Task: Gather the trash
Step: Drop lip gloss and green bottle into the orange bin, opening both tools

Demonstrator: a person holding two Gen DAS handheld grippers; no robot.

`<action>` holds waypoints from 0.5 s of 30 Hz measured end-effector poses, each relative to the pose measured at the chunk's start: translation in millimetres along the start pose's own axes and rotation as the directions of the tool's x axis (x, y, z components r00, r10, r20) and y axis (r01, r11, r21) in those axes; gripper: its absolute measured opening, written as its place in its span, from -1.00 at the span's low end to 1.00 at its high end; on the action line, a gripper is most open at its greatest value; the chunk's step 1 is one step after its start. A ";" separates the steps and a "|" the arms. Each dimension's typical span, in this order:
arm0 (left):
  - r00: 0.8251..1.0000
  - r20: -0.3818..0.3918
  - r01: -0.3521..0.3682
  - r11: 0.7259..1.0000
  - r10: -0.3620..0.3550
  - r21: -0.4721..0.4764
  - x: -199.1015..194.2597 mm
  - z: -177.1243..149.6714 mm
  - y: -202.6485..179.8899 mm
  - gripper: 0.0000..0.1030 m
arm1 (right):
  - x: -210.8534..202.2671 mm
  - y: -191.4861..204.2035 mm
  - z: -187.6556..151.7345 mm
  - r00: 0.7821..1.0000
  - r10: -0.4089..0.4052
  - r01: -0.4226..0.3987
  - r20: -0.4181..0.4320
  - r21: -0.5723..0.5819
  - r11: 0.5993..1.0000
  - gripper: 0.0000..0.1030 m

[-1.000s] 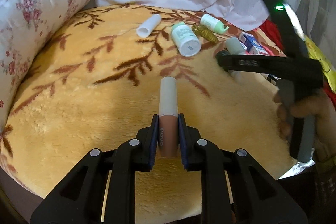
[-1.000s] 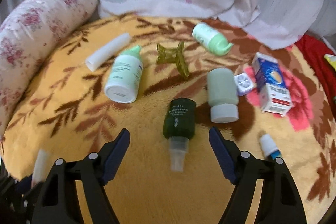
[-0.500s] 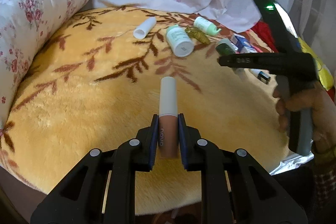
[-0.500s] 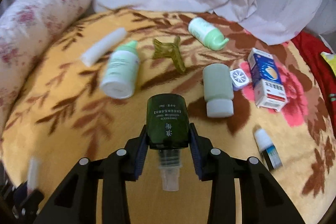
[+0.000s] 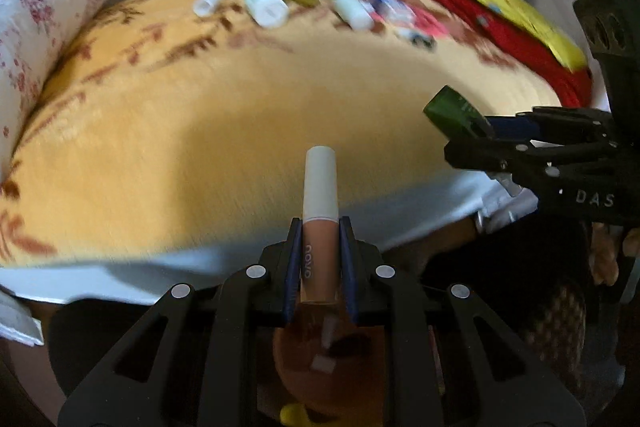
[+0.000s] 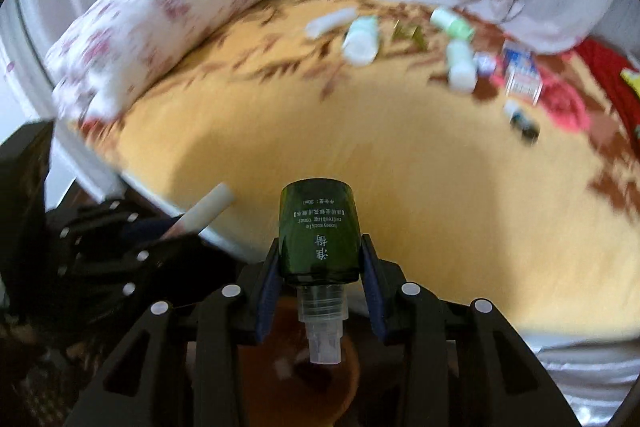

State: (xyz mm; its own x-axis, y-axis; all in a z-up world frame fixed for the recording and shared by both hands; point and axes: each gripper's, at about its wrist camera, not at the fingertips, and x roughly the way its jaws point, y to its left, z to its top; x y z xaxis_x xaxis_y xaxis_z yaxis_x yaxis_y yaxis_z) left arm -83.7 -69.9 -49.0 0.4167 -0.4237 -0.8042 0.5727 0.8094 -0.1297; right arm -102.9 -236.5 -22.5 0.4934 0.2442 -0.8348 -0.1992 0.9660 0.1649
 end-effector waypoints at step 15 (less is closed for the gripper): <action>0.986 -0.157 0.070 0.995 -0.058 0.072 1.3 -59.9 -24.8 -0.65 | 30.4 34.3 -88.3 0.967 0.076 -0.087 -0.245 -0.035 0.996 -0.21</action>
State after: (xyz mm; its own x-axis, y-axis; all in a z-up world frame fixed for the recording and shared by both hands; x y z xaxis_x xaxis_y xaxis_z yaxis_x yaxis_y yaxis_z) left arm -139.7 -66.2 -81.6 0.2668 -0.4008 -0.8765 0.6495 0.7466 -0.1437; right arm -169.6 -203.4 -88.6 0.2544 0.2888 -0.9230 -0.2707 0.9375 0.2187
